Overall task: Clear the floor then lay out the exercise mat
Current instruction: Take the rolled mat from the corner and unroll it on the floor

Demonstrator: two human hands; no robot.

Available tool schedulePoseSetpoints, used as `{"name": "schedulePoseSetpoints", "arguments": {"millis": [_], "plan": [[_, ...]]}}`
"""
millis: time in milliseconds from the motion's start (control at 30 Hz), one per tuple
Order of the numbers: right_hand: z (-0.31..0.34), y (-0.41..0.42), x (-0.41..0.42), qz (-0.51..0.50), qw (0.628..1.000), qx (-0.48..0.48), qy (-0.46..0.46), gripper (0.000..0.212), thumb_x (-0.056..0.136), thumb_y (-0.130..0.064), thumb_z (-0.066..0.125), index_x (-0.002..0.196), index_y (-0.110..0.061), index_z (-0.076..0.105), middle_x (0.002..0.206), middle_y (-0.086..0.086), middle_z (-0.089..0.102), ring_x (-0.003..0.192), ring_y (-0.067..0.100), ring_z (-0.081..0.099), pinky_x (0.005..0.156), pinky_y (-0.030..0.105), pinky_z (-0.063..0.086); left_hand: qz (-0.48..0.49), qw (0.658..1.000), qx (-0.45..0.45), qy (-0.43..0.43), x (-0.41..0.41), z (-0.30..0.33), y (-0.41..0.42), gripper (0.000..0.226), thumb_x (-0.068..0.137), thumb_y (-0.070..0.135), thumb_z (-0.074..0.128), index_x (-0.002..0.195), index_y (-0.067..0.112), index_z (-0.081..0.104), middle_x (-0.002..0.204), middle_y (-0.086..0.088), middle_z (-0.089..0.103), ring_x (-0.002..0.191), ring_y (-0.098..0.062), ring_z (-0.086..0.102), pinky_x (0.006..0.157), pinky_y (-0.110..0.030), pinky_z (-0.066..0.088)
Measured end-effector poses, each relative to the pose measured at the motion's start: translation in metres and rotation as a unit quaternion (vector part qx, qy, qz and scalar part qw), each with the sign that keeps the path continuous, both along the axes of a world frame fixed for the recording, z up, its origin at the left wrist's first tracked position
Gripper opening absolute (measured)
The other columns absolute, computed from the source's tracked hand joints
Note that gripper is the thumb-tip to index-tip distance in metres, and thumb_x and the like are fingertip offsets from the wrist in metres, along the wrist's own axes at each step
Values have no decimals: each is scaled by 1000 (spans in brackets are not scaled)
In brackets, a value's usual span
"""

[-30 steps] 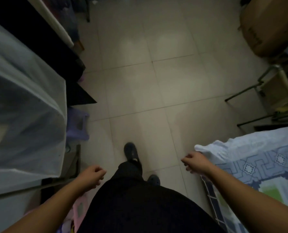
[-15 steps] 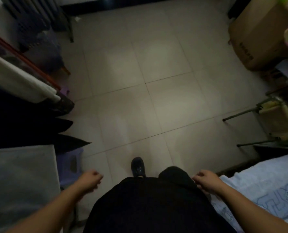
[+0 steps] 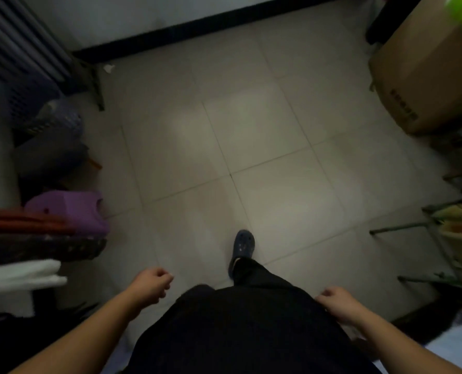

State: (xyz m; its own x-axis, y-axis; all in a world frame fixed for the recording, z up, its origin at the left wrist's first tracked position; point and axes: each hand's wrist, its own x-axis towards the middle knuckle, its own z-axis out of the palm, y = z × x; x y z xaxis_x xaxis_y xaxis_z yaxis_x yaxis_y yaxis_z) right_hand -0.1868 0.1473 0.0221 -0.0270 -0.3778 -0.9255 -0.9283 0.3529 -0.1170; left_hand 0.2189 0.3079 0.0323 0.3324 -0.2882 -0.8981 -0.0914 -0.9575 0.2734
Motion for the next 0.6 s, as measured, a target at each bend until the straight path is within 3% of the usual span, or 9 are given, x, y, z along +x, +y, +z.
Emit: {"name": "schedulePoseSetpoints", "arguments": {"millis": [200,433,600], "plan": [[20,-146,109,35,998,-27,-52,16,89,-17,58,75,-9,57,71,17,57,66,26,56,61,33,45,10,1000,-10,-2,53,26,-101,16,95,17,52,87,7,62,82,-14,61,69,-24,54,61,-30,44],[25,-296,231,-56,984,-109,-133,18,90,-24,61,89,-7,65,81,10,66,70,20,64,65,32,53,-1,1000,17,1,150,7,-184,15,96,16,53,88,4,60,78,-13,60,59,-20,51,49,-24,38],[22,-344,264,-122,981,-118,-98,20,91,-26,61,91,-6,64,85,12,66,69,20,64,65,32,53,-59,996,61,8,245,-12,-253,17,97,17,52,87,4,58,72,-12,55,51,-18,46,46,-23,33]]}}
